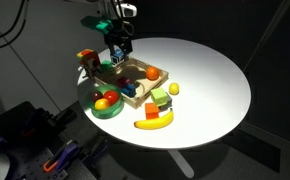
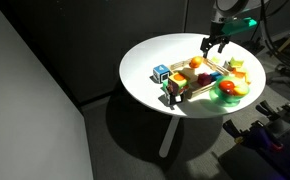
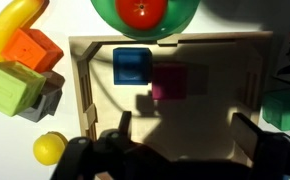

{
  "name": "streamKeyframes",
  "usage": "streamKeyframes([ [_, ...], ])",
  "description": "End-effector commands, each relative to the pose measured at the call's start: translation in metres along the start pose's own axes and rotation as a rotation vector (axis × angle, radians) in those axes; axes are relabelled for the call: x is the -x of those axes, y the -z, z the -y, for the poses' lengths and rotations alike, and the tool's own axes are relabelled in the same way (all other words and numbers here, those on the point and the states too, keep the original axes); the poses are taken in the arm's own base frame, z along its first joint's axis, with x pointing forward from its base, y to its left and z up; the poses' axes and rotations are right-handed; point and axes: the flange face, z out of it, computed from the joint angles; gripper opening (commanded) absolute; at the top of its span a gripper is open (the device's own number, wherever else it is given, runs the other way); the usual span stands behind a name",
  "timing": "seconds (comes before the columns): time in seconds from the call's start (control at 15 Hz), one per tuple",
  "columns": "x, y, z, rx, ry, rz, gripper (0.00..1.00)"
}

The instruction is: Pick up the pink block and put it on the lime green block

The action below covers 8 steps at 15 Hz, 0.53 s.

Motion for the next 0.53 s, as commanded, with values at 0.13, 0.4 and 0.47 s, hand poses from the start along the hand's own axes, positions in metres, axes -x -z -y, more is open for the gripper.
streamKeyframes([
  [0.13,-0.015,-0.029,-0.007,-0.020,0.008,-0.026,1.00],
  [0.4,-0.019,-0.039,-0.008,-0.026,0.000,0.000,1.00],
  [0.47,-0.018,-0.033,-0.008,-0.033,-0.002,-0.001,1.00],
])
